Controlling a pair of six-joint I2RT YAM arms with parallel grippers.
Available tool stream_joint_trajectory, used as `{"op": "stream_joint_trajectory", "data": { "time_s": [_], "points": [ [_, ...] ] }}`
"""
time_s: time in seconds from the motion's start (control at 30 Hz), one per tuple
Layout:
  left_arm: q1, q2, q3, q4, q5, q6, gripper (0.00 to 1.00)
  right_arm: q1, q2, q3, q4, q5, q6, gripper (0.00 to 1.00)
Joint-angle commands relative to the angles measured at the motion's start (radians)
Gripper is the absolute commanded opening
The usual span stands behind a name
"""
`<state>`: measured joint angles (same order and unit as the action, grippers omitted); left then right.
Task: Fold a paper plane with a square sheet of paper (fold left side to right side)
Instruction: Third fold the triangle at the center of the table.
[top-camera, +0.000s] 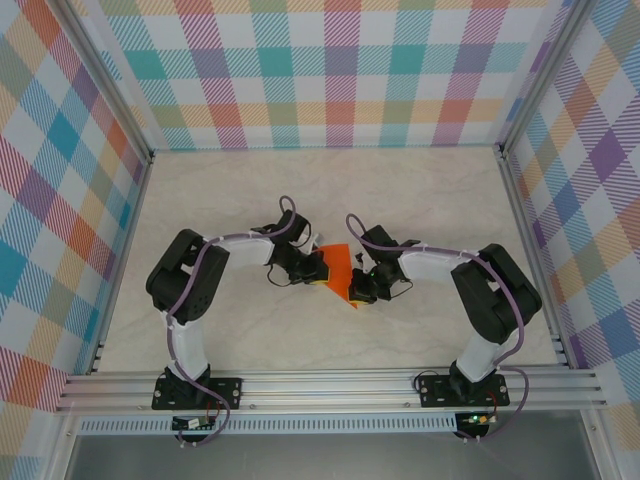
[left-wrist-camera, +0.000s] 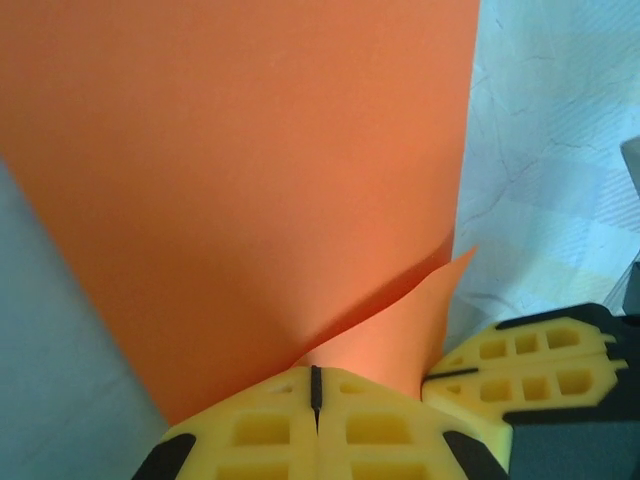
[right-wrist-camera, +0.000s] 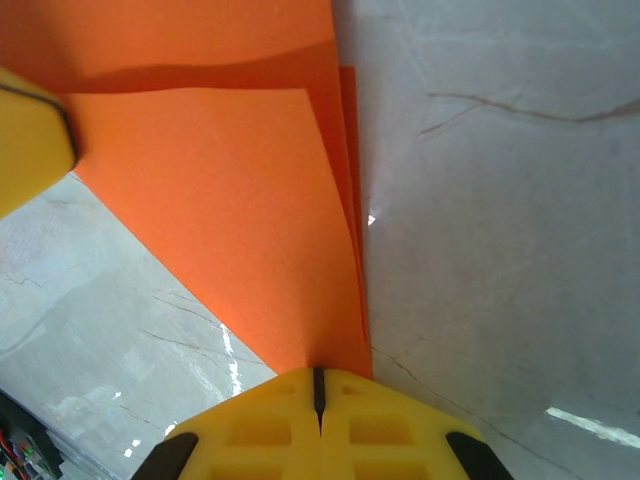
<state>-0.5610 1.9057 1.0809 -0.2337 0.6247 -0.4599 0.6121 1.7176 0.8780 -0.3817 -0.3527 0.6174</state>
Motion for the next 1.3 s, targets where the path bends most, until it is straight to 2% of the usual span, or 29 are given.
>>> {"op": "stream_joint_trajectory", "data": {
  "time_s": [0.0, 0.2, 0.37, 0.5, 0.87, 1.27],
  "points": [
    [-0.042, -0.080, -0.016, -0.010, -0.019, -0.011, 0.03, 0.009, 0.046, -0.055, -0.046, 0.080, 0.009, 0.02],
    [-0.123, -0.078, -0.019, -0.008, -0.023, -0.035, 0.00, 0.009, 0.044, -0.048, -0.061, 0.091, 0.005, 0.01],
    [-0.148, -0.044, -0.018, 0.012, -0.027, -0.043, 0.00, 0.009, 0.043, -0.047, -0.065, 0.092, 0.002, 0.00],
    [-0.154, -0.016, -0.012, 0.053, 0.006, -0.056, 0.00, 0.009, 0.042, -0.045, -0.070, 0.092, -0.001, 0.00],
    [-0.155, 0.036, 0.008, 0.025, -0.018, -0.037, 0.00, 0.009, 0.047, -0.042, -0.080, 0.095, -0.010, 0.00],
    [-0.120, 0.056, 0.045, -0.078, -0.111, 0.026, 0.00, 0.009, 0.053, -0.040, -0.119, 0.122, -0.027, 0.00]
  ]
}}
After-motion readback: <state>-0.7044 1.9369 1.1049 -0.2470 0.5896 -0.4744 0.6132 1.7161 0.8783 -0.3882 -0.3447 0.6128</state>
